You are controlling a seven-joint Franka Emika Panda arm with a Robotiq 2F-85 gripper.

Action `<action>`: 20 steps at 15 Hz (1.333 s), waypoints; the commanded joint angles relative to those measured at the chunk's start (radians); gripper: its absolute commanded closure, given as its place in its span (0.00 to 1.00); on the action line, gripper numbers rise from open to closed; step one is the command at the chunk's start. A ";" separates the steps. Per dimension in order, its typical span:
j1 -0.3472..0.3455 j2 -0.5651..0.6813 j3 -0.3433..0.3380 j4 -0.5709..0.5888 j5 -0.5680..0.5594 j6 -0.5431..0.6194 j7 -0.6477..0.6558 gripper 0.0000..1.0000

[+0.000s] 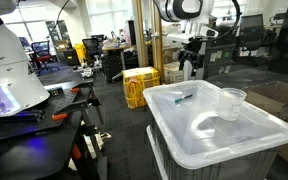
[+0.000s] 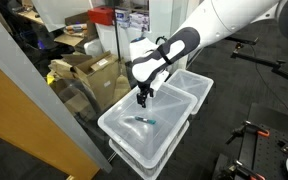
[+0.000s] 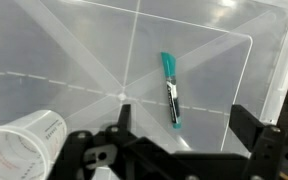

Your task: Take the green marker out of the cup, move the cup to the left

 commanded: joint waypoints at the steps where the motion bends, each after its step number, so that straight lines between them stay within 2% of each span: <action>1: -0.024 -0.056 0.009 -0.042 0.039 -0.027 0.018 0.00; 2: -0.038 -0.059 0.017 -0.046 0.052 -0.029 -0.004 0.00; 3: -0.016 -0.010 0.002 0.000 0.027 -0.003 0.002 0.00; 9: -0.016 -0.004 0.002 0.001 0.028 -0.003 0.001 0.00; 20: 0.028 -0.098 -0.054 -0.153 -0.024 0.273 0.093 0.00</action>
